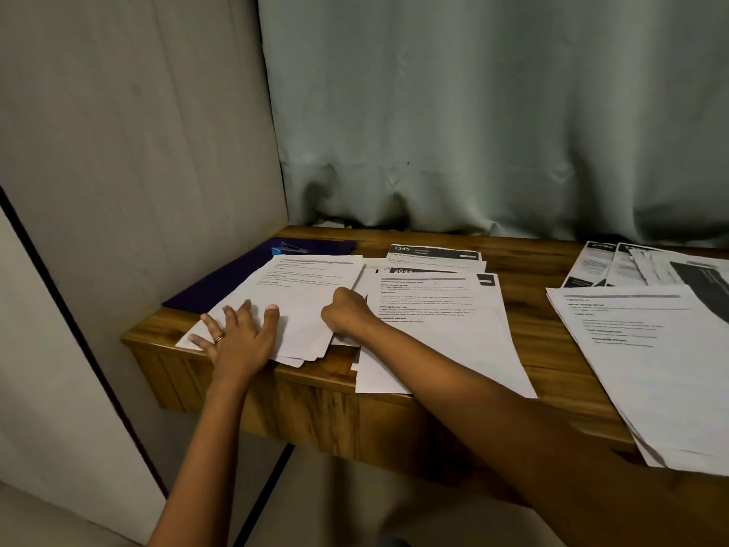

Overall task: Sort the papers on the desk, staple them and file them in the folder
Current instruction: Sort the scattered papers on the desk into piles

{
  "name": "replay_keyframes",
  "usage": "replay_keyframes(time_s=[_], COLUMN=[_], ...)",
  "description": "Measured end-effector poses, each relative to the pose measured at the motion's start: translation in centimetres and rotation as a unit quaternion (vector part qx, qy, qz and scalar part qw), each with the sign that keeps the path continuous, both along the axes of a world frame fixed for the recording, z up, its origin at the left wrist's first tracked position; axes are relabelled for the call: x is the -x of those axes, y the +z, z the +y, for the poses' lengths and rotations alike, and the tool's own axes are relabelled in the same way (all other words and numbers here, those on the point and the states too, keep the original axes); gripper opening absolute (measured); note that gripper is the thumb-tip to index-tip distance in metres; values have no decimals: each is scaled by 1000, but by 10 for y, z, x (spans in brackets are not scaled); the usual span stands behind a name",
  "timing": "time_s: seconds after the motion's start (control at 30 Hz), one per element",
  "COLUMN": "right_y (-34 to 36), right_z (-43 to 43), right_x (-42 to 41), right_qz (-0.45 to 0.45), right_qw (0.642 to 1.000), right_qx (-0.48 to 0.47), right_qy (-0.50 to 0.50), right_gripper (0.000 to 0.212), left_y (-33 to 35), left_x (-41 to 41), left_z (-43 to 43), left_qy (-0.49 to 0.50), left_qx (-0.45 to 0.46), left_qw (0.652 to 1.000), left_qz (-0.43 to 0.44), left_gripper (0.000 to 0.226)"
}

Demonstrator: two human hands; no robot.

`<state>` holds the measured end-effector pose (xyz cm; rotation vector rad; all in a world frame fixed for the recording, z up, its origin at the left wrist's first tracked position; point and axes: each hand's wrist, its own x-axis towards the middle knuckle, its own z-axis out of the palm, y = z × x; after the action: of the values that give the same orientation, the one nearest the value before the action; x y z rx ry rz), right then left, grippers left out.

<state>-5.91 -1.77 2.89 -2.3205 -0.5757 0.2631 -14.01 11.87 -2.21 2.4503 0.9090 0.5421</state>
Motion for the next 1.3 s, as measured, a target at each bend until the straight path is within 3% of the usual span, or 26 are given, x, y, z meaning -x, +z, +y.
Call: replay_keyframes(time_s=[0.1, 0.2, 0.37, 0.6, 0.83, 0.93, 1.03, 1.2, 1.3], right_y=[3, 11, 23, 11, -6, -4, 2, 4, -1], right_z=[-7, -24, -81, -179, -198, -191, -181, -171, -168], right_x=[-7, -28, -103, -178, -222, -237, -250, -262, -262], right_qz=[7, -12, -74, -88, -4, 53, 106, 133, 133], right_qw=[1000, 999, 988, 951, 953, 950, 954, 964, 963], right_qx=[-3, -46, -63, -18, -68, -93, -56, -8, -45], right_qy=[22, 20, -122, -297, -294, -292, -276, -230, -230], right_gripper=[29, 20, 21, 18, 21, 21, 19, 49, 36], left_y=[5, 21, 49, 38, -7, -9, -8, -9, -10], left_x=[-2, -7, -36, -98, -117, -119, -119, -120, -120], left_z=[-4, -24, -87, -160, -171, -170, -170, -169, -168], left_qy=[12, 7, -174, -353, -345, -351, -349, -351, -353], left_qx=[-37, -79, -58, -30, -128, -134, -139, -141, -142], left_qw=[999, 997, 978, 935, 926, 923, 923, 921, 920], left_qz=[21, -17, -102, -30, 88, 88, 89, 94, 89], left_gripper=[68, 67, 64, 61, 64, 62, 61, 63, 64])
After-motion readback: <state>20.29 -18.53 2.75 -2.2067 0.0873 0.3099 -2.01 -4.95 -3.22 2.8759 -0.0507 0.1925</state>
